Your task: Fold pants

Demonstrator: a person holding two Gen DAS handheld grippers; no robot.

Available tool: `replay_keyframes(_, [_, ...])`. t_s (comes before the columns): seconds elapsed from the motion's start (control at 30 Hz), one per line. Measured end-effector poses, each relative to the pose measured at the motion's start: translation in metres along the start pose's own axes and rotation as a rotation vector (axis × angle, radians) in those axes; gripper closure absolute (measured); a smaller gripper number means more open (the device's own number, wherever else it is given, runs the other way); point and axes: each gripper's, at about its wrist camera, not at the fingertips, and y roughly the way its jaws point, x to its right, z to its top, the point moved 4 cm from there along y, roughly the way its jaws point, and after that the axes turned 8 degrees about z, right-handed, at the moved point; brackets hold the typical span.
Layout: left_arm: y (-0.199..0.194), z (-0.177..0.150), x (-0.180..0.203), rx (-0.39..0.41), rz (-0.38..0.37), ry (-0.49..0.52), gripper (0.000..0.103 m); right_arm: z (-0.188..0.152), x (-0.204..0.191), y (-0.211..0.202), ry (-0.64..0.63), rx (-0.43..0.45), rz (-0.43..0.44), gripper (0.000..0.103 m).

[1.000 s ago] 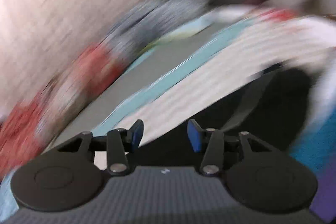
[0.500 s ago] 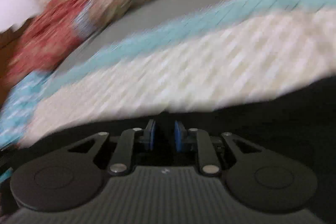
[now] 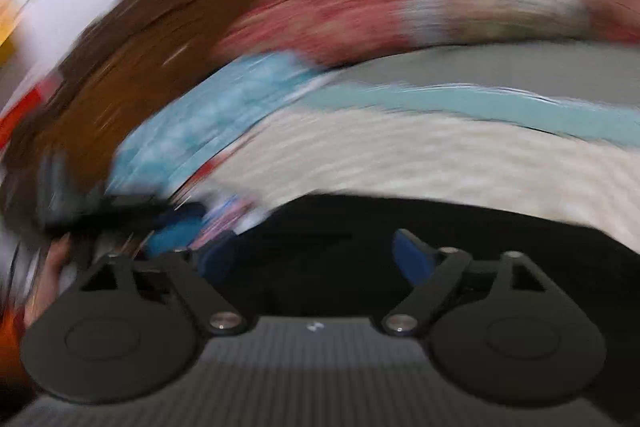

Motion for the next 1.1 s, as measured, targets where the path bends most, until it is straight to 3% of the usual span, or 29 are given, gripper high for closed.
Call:
replay_keyframes(0.1, [-0.012, -0.010, -0.007, -0.018, -0.010, -0.014, 0.075, -0.005, -0.035, 0.051, -0.162, -0.121, 0.041, 0.014])
replay_keyframes(0.17, [-0.015, -0.019, -0.013, -0.038, -0.014, -0.033, 0.075, -0.009, -0.040, 0.088, -0.238, -0.200, 0.015, 0.017])
replay_keyframes(0.2, [-0.015, -0.025, -0.015, -0.054, -0.017, -0.045, 0.075, -0.010, -0.038, 0.106, -0.269, -0.236, -0.023, 0.045])
replay_keyframes(0.27, [-0.011, -0.037, -0.018, -0.104, -0.031, -0.072, 0.075, 0.000, -0.022, 0.119, -0.262, -0.247, -0.065, 0.091])
replay_keyframes(0.37, [0.002, -0.057, -0.014, -0.193, -0.066, -0.102, 0.068, 0.031, 0.017, 0.097, -0.073, -0.050, -0.200, 0.091])
replay_keyframes(0.43, [0.016, -0.067, -0.006, -0.249, -0.092, -0.115, 0.051, 0.045, 0.030, 0.084, -0.041, 0.041, -0.255, 0.091])
replay_keyframes(0.47, [0.022, -0.071, -0.002, -0.268, -0.102, -0.124, 0.046, 0.049, 0.031, 0.080, -0.066, 0.056, -0.273, 0.091])
replay_keyframes(0.5, [0.030, -0.073, 0.003, -0.286, -0.119, -0.135, 0.035, 0.050, 0.027, 0.078, -0.108, 0.058, -0.288, 0.091])
replay_keyframes(0.53, [0.037, -0.073, 0.008, -0.290, -0.133, -0.141, 0.016, 0.049, 0.021, 0.077, -0.156, 0.053, -0.301, 0.091])
replay_keyframes(0.6, [0.049, -0.073, 0.016, -0.287, -0.166, -0.157, 0.007, 0.043, 0.012, 0.077, -0.230, 0.042, -0.318, 0.091])
replay_keyframes(0.67, [0.061, -0.071, 0.023, -0.282, -0.161, -0.164, 0.033, 0.029, 0.002, 0.070, -0.280, 0.042, -0.332, 0.091])
replay_keyframes(0.7, [0.067, -0.071, 0.026, -0.282, -0.145, -0.155, 0.065, 0.027, -0.002, 0.073, -0.306, 0.045, -0.348, 0.091])
replay_keyframes(0.73, [0.073, -0.072, 0.029, -0.294, -0.142, -0.147, 0.071, 0.022, -0.003, 0.064, -0.332, 0.051, -0.367, 0.091])
replay_keyframes(0.8, [0.072, -0.071, 0.024, -0.296, -0.126, -0.173, 0.077, 0.012, -0.008, 0.045, -0.412, 0.073, -0.411, 0.091])
replay_keyframes(0.93, [0.030, -0.059, 0.007, -0.190, -0.131, -0.159, 0.080, 0.003, -0.034, 0.037, -0.606, 0.129, -0.459, 0.091])
replay_keyframes(1.0, [0.015, -0.060, -0.006, -0.174, -0.132, -0.166, 0.081, -0.010, -0.047, 0.044, -0.682, 0.111, -0.433, 0.091])
replay_keyframes(1.1, [0.016, -0.076, -0.024, -0.224, -0.104, -0.192, 0.082, -0.047, -0.065, 0.069, -0.782, -0.012, -0.312, 0.091])
